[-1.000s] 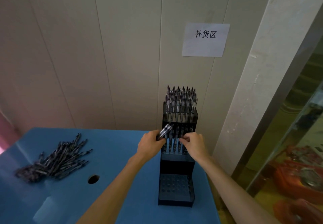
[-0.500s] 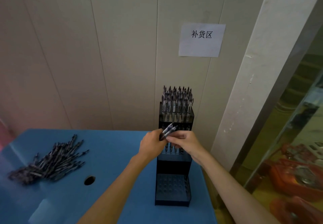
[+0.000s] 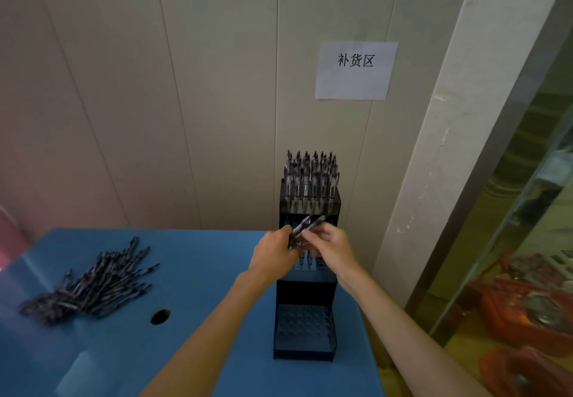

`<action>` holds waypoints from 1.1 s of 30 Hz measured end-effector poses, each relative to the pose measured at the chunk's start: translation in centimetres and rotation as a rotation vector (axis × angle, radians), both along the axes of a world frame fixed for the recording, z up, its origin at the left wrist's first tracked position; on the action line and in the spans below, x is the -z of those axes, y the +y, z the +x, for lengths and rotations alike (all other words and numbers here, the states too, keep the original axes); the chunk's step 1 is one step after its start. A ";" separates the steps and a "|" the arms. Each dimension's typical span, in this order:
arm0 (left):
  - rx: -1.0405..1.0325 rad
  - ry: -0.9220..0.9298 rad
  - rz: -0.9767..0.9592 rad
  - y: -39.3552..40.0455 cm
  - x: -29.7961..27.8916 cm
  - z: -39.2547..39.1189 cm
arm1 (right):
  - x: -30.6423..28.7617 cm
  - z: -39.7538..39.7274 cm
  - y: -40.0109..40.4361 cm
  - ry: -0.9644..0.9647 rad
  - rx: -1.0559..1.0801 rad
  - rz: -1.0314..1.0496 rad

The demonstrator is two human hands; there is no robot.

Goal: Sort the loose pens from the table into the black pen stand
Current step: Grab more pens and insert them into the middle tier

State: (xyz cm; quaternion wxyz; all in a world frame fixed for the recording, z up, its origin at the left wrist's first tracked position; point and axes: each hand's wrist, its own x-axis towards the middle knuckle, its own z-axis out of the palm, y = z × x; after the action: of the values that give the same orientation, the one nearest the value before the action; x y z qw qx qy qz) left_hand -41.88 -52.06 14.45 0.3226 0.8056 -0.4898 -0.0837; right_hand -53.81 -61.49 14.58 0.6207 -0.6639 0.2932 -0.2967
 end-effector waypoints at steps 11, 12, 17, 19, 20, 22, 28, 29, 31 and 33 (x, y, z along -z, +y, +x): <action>-0.114 -0.094 0.023 1.3 -0.2 0.5 | -0.8 -2.0 -3.5 0.071 0.159 -0.389; -0.119 -0.092 0.017 1.4 -0.2 0.6 | -0.5 -2.2 -3.7 0.125 0.167 -0.485; -0.120 -0.089 0.020 1.6 -0.2 1.0 | 0.4 -1.9 -4.1 0.235 0.198 -0.723; -0.116 -0.087 0.016 1.6 -0.2 1.1 | 0.7 -1.7 -4.1 0.260 0.194 -0.742; -0.114 -0.086 0.017 1.6 -0.3 1.1 | 0.9 -1.5 -4.2 0.278 0.188 -0.752; -0.111 -0.085 0.016 1.6 -0.4 1.2 | 1.3 -1.3 -4.3 0.313 0.174 -0.771; -0.082 -0.073 0.005 1.7 -0.8 1.2 | 2.0 -0.9 -4.7 0.380 0.202 -0.773; -0.079 -0.074 0.003 1.6 -0.8 1.2 | 1.8 -0.7 -4.6 0.383 0.204 -0.771; -0.079 -0.067 -0.001 1.5 -0.8 1.2 | 1.4 -0.5 -4.5 0.405 0.195 -0.762; -0.076 -0.062 -0.002 1.4 -0.7 1.3 | 1.3 -0.6 -4.5 0.460 0.181 -0.756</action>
State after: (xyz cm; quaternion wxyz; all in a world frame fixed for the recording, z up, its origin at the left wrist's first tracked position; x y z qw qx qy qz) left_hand -40.62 -50.67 15.16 0.3110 0.8255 -0.4688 -0.0457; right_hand -54.36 -65.96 13.29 0.2249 -0.8642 0.3515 -0.2810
